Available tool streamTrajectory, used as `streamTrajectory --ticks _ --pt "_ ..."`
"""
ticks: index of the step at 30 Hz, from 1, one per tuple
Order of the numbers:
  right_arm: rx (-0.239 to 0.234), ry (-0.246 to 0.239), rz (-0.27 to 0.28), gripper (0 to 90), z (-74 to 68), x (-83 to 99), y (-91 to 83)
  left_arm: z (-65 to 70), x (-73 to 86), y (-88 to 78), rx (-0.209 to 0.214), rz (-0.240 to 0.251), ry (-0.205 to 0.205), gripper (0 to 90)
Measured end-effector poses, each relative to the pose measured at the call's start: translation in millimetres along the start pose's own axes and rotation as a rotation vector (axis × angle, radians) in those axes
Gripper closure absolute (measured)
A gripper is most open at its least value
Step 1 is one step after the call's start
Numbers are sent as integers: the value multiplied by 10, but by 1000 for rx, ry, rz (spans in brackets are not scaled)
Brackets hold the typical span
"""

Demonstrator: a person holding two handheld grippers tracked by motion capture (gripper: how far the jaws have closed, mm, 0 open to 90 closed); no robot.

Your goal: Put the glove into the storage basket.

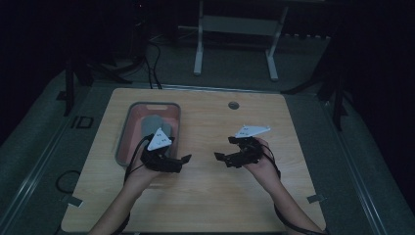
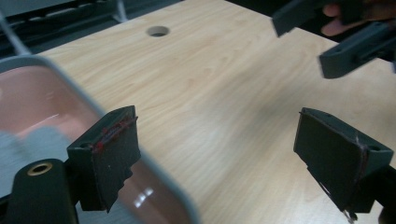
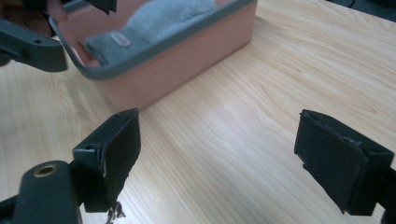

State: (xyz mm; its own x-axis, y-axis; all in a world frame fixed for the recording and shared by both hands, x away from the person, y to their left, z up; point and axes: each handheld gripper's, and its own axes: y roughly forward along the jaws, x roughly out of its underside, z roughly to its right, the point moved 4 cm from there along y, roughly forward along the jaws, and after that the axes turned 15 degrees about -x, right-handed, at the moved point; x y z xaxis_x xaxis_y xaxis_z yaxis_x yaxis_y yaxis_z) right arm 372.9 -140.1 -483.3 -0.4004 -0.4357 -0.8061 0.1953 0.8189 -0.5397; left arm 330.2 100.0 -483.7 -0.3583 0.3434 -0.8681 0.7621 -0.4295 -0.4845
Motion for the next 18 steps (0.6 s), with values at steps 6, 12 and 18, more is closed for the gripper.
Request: streamTrajectory --ticks 6,12,18 --pt "10 -16 15 143 4 140 -142 220 3 45 46 14 27 144" --pt "29 -19 14 147 33 379 -284 481 98 177 113 16 48 144" --pt "33 -12 -26 157 33 602 -344 645 197 292 159 20 78 144"
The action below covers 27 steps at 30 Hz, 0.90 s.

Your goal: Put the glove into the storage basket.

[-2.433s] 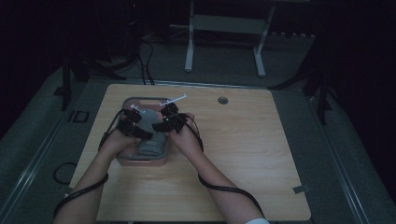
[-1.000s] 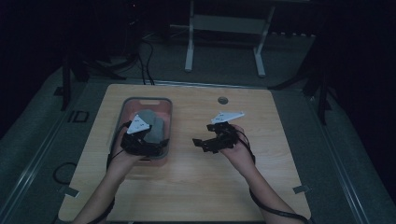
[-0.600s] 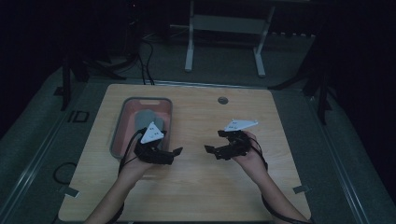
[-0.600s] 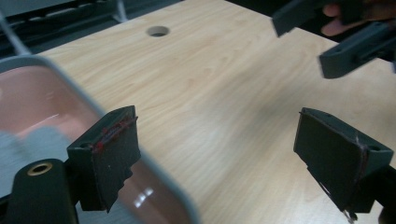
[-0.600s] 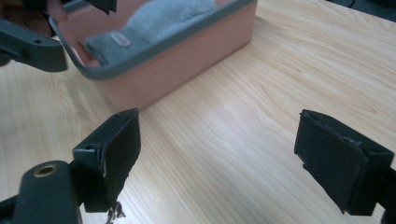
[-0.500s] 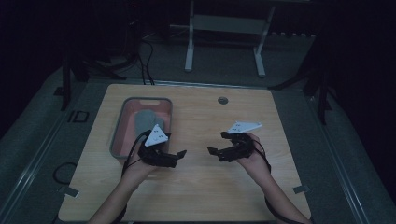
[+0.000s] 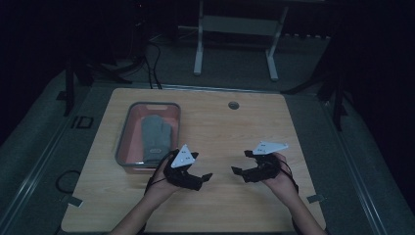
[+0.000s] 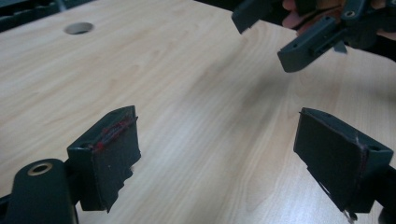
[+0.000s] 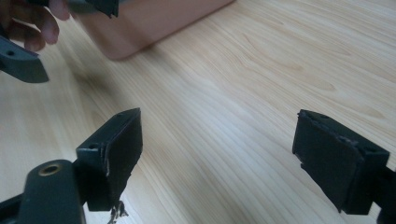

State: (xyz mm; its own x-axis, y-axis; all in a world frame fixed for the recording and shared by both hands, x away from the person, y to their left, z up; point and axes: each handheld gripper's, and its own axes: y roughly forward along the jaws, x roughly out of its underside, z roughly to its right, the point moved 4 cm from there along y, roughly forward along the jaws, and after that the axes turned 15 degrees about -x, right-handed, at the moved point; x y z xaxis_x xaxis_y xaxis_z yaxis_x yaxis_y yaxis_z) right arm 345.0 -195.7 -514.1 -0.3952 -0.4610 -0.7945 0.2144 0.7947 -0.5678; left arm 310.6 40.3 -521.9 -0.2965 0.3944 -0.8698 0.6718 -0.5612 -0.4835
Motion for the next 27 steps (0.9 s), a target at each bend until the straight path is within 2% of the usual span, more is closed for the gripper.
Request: streamTrajectory --ticks 1,4,5,6,7,11,16,18,20,21,22,23,27 --pt "-10 2 6 149 16 86 -24 29 19 25 6 -6 5 144" --pt "-8 8 5 148 39 174 -53 109 70 96 24 -19 9 144" --pt "-12 6 19 140 62 256 -92 178 124 152 33 -34 15 143" --pt "-12 6 19 140 62 256 -92 178 124 152 33 -34 15 144" --pt "6 1 16 140 85 339 -135 232 179 204 36 -56 39 144" --pt "18 6 9 138 115 502 -204 321 273 296 43 -73 61 144" --pt "24 17 0 131 133 692 -261 351 332 342 41 -63 60 144" --pt "41 22 9 126 146 759 -298 356 356 349 38 -68 70 143" --pt "77 19 4 122 165 833 -331 358 371 353 36 -70 77 143" --pt "77 19 4 122 165 833 -331 360 381 354 35 -70 79 143" --pt "118 10 14 122 178 901 -368 365 397 355 32 -67 78 144" --pt "134 9 15 122 185 931 -390 367 423 356 23 -62 79 143" --pt "159 20 44 123 226 1009 -476 358 452 339 14 -48 65 143"
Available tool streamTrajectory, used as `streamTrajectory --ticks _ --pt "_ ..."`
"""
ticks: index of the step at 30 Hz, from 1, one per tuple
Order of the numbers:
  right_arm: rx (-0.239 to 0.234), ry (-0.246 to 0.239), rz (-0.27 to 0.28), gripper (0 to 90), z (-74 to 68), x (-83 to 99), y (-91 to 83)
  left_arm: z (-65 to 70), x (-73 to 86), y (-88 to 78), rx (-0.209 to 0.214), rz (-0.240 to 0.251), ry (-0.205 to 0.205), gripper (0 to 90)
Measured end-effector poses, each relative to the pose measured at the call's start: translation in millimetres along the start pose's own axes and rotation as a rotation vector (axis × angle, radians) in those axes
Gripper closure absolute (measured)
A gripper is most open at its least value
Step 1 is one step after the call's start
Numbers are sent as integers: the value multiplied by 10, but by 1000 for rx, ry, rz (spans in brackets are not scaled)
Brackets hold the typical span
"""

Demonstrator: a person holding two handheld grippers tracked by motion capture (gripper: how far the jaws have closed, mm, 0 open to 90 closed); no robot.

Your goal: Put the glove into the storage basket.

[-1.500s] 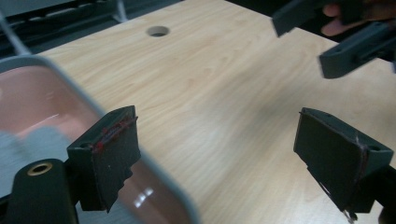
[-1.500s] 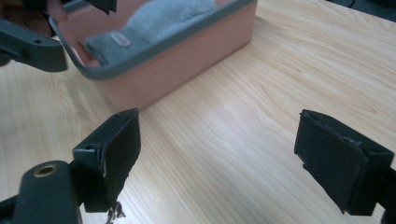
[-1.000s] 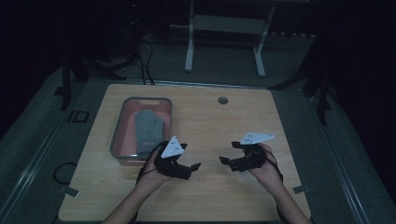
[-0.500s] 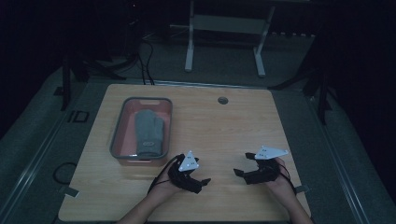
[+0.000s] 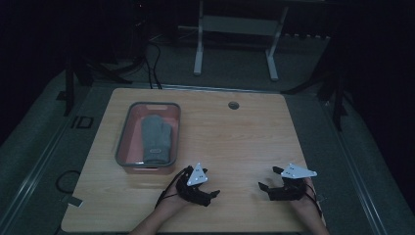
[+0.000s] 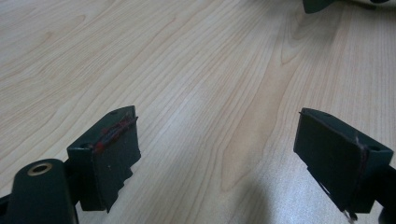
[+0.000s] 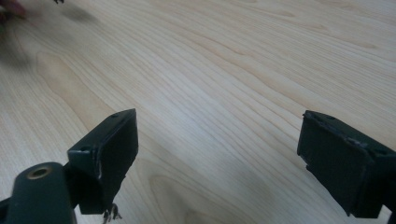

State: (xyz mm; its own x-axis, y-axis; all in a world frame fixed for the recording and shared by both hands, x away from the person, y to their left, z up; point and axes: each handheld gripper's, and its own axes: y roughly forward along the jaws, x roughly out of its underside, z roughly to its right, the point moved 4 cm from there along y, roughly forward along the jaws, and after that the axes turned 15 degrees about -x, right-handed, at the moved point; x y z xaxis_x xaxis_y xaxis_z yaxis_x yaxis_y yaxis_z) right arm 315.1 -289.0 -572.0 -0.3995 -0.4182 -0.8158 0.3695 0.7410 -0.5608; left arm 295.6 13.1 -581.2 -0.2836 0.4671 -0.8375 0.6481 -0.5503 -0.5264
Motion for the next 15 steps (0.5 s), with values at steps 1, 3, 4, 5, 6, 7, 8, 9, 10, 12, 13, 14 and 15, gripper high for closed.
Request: streamTrajectory --ticks 1,3,4,5,6,7,8,9,10,12,13,14,15 --pt "0 0 0 123 0 0 0 0 0 0 0 0 0 143" --pt "14 7 10 127 31 52 -45 -27 16 -28 -20 13 -5 143" --pt "20 4 9 127 40 64 -52 -39 22 -34 -17 16 -16 143" --pt "32 1 7 131 52 73 -58 -50 28 -40 -16 17 -23 143" --pt "31 6 10 132 60 78 -59 -50 28 -40 -16 17 -23 143" --pt "31 6 10 132 60 78 -59 -57 33 -46 -20 21 -28 143" --pt "27 8 15 131 63 78 -60 -60 35 -49 -21 22 -30 143" --pt "30 -1 19 131 68 73 -58 -64 42 -51 -24 18 -22 143" --pt "26 4 22 131 68 72 -58 -62 44 -49 -22 19 -24 143" --pt "26 2 21 131 71 72 -58 -60 45 -47 -22 16 -22 143" --pt "26 7 24 131 78 76 -63 -58 45 -44 -24 14 -18 143" --pt "25 13 29 131 81 75 -67 -58 44 -45 -23 14 -19 143" --pt "25 13 29 131 81 75 -67 -58 44 -45 -23 14 -19 143"
